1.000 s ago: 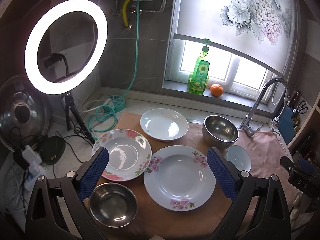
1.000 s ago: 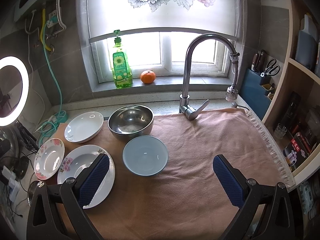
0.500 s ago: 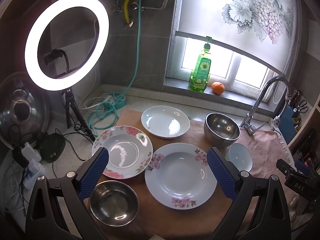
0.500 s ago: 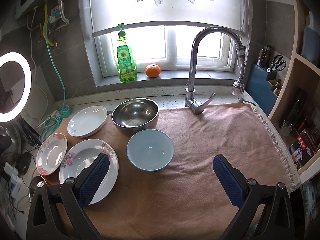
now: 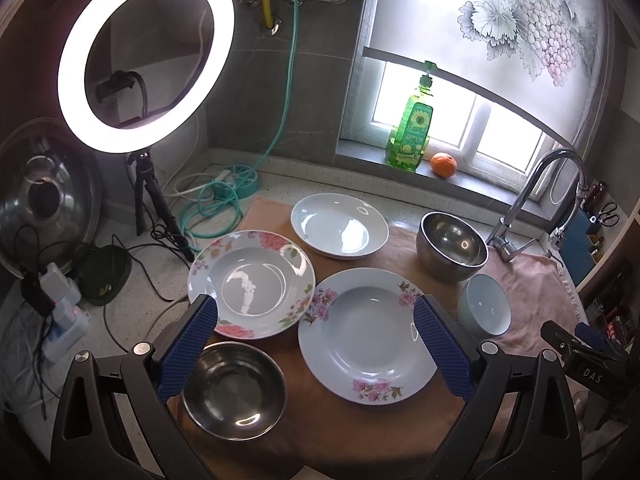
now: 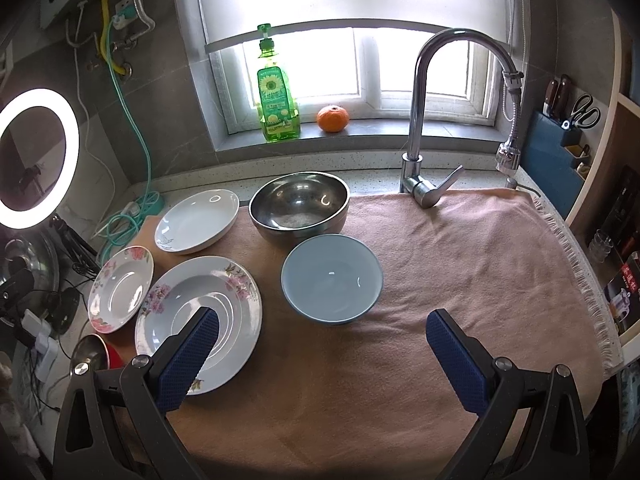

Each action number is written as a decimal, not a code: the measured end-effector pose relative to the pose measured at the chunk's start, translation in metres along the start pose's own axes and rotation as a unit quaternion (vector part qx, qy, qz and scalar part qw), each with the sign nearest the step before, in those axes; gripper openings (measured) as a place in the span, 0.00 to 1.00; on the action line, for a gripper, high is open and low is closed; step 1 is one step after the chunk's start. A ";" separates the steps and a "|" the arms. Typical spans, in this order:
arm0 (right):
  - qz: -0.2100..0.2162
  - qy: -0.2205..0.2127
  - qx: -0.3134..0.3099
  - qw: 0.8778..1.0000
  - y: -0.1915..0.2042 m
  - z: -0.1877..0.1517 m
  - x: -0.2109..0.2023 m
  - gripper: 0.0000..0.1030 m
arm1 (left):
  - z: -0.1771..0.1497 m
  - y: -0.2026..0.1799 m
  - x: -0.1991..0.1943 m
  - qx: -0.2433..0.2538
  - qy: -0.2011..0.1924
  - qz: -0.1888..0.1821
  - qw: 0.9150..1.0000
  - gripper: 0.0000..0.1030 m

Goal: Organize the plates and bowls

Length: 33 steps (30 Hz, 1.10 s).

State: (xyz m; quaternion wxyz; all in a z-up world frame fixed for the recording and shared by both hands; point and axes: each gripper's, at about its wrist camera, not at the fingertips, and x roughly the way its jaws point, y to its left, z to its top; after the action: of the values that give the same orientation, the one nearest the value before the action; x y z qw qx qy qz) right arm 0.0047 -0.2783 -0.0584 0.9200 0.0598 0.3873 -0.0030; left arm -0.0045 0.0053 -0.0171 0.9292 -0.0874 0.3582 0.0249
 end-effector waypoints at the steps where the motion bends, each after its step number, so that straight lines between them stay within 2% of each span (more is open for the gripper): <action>1: 0.003 0.003 -0.002 1.000 0.001 -0.001 0.002 0.99 | -0.001 0.001 0.001 -0.001 0.002 0.000 1.000 0.96; 11: 0.033 0.020 -0.015 0.999 0.016 -0.008 0.013 0.97 | -0.009 0.008 0.007 -0.002 0.017 0.003 1.000 0.95; 14: 0.040 0.027 -0.020 0.999 0.020 -0.010 0.016 0.89 | -0.013 0.007 0.009 0.003 0.023 0.001 1.000 0.92; 18: 0.051 0.039 -0.022 0.998 0.024 -0.013 0.022 0.87 | -0.018 0.009 0.012 0.007 0.033 -0.003 0.999 0.91; 26: 0.073 0.062 -0.026 0.995 0.034 -0.020 0.036 0.74 | -0.030 0.021 0.021 -0.005 0.061 -0.005 0.998 0.83; 31: 0.090 0.086 -0.029 0.992 0.042 -0.024 0.048 0.59 | -0.037 0.024 0.026 -0.017 0.076 -0.011 0.997 0.78; 33: 0.094 0.092 -0.035 0.991 0.045 -0.025 0.053 0.56 | -0.041 0.025 0.028 -0.019 0.082 -0.013 0.996 0.77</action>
State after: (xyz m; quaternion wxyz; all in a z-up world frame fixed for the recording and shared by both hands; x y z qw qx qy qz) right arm 0.0265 -0.2288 -0.1084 0.8782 0.0641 0.4626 0.1027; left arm -0.0135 0.0218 -0.0692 0.8950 -0.1118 0.4316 0.0128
